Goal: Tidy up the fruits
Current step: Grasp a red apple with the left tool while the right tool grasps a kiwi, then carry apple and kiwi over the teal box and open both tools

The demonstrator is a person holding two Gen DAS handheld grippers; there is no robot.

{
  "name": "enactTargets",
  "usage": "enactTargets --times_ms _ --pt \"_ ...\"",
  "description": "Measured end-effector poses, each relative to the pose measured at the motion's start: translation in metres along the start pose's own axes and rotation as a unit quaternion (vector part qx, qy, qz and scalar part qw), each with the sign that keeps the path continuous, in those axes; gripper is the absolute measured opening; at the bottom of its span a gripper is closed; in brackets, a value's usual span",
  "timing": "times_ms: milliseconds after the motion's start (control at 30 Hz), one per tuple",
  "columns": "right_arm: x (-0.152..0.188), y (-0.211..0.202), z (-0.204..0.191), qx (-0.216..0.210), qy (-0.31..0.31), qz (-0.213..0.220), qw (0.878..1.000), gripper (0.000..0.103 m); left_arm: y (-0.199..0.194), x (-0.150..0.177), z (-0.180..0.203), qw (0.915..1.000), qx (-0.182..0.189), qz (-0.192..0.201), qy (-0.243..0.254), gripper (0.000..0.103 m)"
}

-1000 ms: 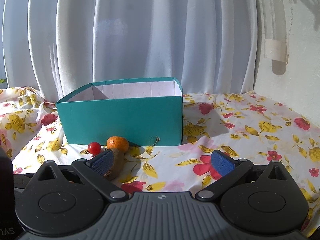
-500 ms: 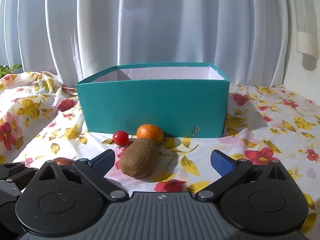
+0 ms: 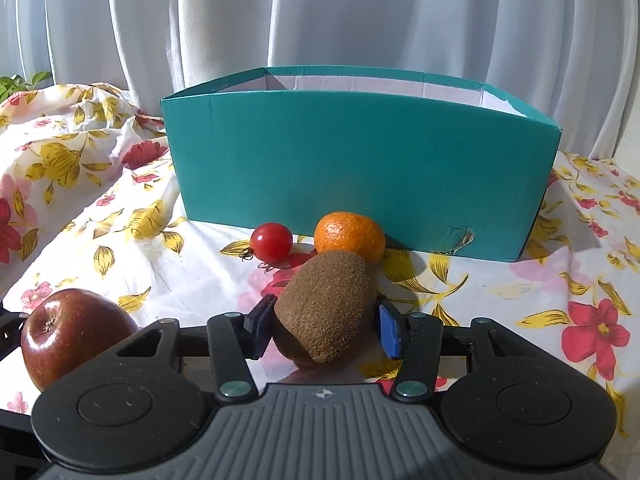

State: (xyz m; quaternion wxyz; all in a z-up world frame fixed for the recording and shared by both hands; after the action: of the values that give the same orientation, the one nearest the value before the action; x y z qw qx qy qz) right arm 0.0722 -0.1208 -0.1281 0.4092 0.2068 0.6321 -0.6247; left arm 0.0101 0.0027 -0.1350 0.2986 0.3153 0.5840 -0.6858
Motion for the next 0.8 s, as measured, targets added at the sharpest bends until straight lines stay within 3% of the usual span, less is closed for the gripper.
enactTargets --times_ms 267,367,600,800 --pt "0.009 -0.023 0.02 0.009 0.027 -0.025 0.999 0.052 -0.005 -0.003 0.006 0.9998 0.011 -0.016 0.01 0.077" --pt "0.005 -0.04 0.031 0.018 0.034 -0.022 0.999 0.052 -0.014 -0.018 0.016 0.9996 0.015 -0.012 0.023 0.077" --pt "-0.042 -0.088 0.067 0.048 0.044 0.034 0.997 0.052 -0.029 -0.101 0.034 0.9993 0.026 0.025 -0.003 0.077" --pt "-0.107 -0.107 0.102 0.07 0.046 0.085 0.993 0.052 -0.042 -0.192 0.055 0.9958 0.006 0.091 -0.014 0.077"
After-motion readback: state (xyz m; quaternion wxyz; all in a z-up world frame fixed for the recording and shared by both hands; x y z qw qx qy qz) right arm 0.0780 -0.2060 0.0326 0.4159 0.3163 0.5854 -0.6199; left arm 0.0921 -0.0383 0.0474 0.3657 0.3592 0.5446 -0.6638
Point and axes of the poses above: each gripper's, at about its wrist camera, not at the fingertips, and y roughly the way its jaws point, z to its right, x to its underside, the point moved 8 cm from there along y, roughly the way its jaws point, and after that the axes turned 12 degrees about -y, right-handed, at the moved point
